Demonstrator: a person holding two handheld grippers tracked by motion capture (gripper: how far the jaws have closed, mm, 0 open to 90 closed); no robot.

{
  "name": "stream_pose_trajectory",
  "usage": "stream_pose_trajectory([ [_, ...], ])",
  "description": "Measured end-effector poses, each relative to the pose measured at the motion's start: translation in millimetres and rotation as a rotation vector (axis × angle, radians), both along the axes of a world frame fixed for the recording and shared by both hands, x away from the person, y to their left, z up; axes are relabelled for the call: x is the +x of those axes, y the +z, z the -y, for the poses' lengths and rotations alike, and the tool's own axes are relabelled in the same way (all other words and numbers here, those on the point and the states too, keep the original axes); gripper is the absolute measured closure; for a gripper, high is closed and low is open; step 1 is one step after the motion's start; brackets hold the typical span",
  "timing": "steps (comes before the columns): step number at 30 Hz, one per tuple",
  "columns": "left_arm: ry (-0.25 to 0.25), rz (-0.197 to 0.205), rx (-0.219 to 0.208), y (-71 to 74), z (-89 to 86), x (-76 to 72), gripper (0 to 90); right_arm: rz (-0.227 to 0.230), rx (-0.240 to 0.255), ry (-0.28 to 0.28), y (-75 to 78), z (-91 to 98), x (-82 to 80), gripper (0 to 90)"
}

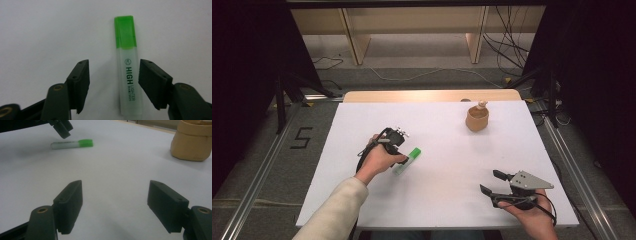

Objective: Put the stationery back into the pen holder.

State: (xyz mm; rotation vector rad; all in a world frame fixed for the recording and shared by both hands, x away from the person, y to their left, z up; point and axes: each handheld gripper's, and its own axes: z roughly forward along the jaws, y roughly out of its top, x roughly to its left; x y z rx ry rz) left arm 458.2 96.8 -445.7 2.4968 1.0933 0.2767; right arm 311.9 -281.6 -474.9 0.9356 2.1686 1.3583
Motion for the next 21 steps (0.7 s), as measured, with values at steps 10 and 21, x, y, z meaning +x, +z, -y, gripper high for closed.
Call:
stream_pose_trajectory([
  [10, -0.034, -0.091, 0.072, -6.8, 19.7, 9.3, 40.0, -0.006, -0.003, -0.002, -0.3, 0.0, 0.0, 29.1],
  [21, -0.028, -0.132, 0.136, -10.0, 25.7, 11.2, 46.7, -0.006, -0.002, -0.001, -0.2, -0.1, -0.1, 29.1],
])
